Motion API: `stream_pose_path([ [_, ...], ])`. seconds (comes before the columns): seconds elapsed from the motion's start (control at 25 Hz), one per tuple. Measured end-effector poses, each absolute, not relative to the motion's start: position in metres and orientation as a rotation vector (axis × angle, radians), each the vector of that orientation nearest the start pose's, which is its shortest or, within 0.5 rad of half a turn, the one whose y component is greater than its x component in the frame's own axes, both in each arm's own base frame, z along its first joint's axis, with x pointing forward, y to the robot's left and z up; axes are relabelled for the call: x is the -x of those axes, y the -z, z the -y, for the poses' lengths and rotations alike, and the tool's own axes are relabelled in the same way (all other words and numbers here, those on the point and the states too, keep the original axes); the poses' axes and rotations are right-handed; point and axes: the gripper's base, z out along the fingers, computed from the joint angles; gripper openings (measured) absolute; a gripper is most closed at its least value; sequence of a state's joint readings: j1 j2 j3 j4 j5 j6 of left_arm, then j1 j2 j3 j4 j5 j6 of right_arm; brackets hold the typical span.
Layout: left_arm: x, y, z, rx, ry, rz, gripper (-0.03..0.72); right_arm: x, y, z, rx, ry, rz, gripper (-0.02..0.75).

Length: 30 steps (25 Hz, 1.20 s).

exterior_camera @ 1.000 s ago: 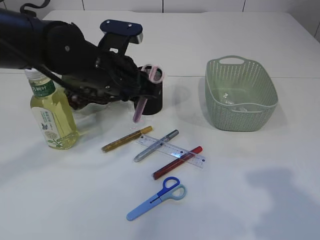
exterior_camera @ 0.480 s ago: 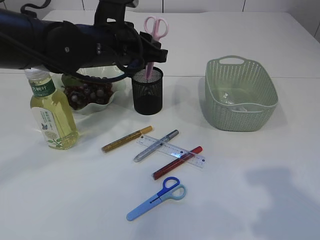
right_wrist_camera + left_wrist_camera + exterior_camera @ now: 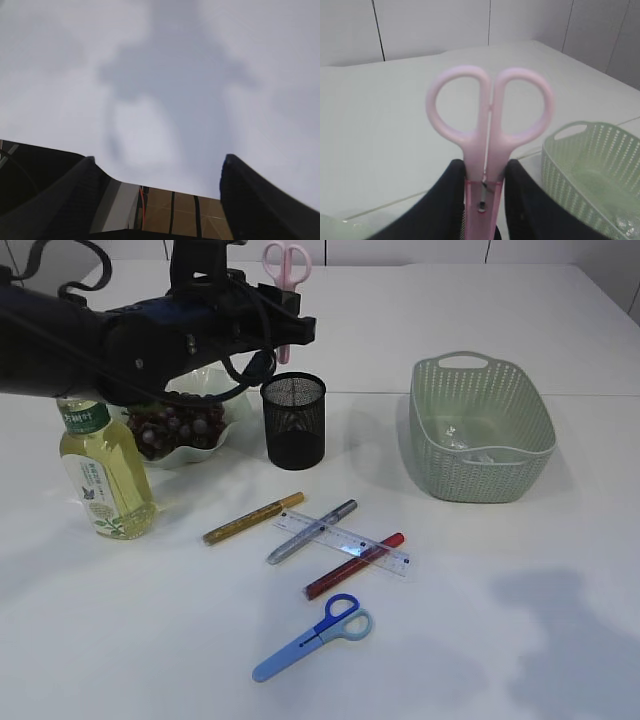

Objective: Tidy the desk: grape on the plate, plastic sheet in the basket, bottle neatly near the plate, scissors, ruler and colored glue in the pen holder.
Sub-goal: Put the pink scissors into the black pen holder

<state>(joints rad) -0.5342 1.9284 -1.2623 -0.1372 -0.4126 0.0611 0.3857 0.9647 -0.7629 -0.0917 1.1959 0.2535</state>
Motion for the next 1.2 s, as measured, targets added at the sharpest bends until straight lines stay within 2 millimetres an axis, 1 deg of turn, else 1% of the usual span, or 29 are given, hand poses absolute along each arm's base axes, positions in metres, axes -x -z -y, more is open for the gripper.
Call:
stream_pose_path([
  [0.32,-0.393,-0.232,0.225,-0.339,0.390,-1.623,0.189,-0.139,-0.283,-0.047,0.225,0.013,-2.844,0.583],
  [0.4,-0.396,-0.228,0.227,-0.338,0.389,-1.622,0.189,-0.140,-0.283,-0.047,0.227,0.021,-2.841,0.583],
  [0.64,-0.415,-0.219,0.238,-0.336,0.393,-1.612,0.189,-0.140,-0.283,-0.046,0.232,0.042,-2.836,0.583],
  [0.72,-0.421,-0.212,0.240,-0.336,0.390,-1.621,0.189,-0.140,-0.283,-0.045,0.233,0.045,-2.835,0.583],
  [0.84,-0.429,-0.200,0.238,-0.334,0.377,-1.652,0.189,-0.140,-0.283,-0.045,0.234,0.048,-2.833,0.583],
  [1.0,-0.436,-0.182,0.231,-0.332,0.354,-1.707,0.189,-0.140,-0.283,-0.045,0.235,0.050,-2.832,0.583],
  [1.2,-0.438,-0.179,0.227,-0.322,0.347,-1.728,0.189,-0.142,-0.284,-0.046,0.235,0.038,-2.808,0.583],
])
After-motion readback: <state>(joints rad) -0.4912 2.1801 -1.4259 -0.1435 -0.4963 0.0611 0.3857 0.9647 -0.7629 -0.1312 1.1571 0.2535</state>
